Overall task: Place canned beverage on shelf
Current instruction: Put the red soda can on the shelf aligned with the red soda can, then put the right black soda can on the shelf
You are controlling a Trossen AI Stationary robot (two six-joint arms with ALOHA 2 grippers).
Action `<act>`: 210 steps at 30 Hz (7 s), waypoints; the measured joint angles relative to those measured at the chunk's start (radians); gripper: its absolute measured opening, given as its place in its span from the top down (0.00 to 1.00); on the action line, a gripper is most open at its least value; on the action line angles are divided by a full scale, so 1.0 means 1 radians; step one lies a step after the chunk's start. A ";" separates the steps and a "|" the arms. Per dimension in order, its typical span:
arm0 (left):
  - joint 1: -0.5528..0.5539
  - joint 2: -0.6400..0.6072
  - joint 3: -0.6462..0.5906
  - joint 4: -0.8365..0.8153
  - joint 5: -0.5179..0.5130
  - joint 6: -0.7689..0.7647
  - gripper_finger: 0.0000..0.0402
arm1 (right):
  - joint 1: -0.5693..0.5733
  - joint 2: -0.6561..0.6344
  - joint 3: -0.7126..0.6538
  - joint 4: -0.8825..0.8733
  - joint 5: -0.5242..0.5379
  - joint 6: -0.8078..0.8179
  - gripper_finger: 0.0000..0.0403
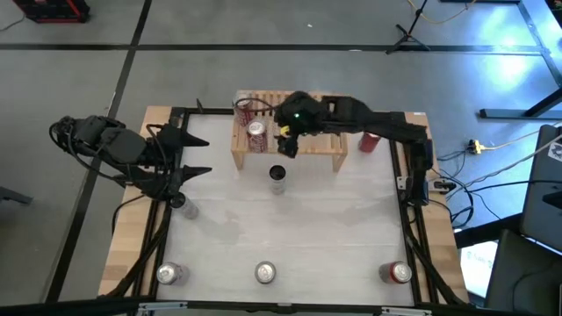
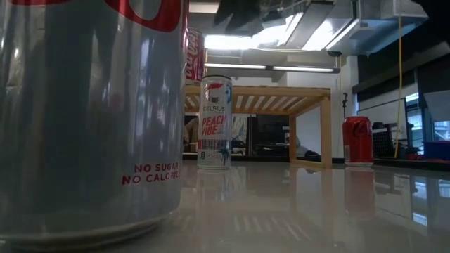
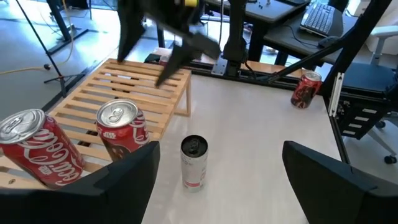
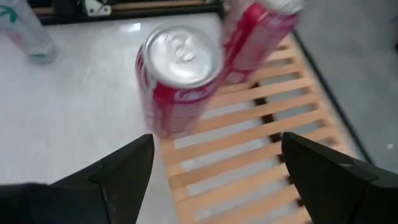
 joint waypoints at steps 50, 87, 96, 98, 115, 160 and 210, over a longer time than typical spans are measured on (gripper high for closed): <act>0.000 0.003 0.000 0.006 0.001 -0.008 0.18 | -0.009 0.009 -0.634 1.182 -0.063 0.116 0.32; 0.000 0.003 0.000 0.026 0.008 -0.009 0.18 | -0.007 0.111 -0.408 0.984 0.034 0.075 0.12; 0.000 0.003 0.000 0.032 0.006 -0.008 0.18 | -0.006 -0.087 -0.408 0.712 0.049 0.008 0.17; 0.000 0.003 0.000 0.032 0.006 -0.008 0.18 | 0.002 -0.137 -0.408 0.631 0.041 0.029 0.17; 0.000 0.076 -0.067 0.046 0.002 -0.004 0.18 | 0.215 -0.425 -0.930 0.683 0.019 0.269 0.17; 0.011 0.054 -0.109 0.002 -0.052 -0.034 0.18 | 0.201 -0.010 -1.300 1.689 0.074 0.242 0.17; 0.009 -0.059 -0.109 0.054 -0.053 0.029 0.18 | -0.223 -0.034 -0.470 0.870 -0.286 0.138 0.47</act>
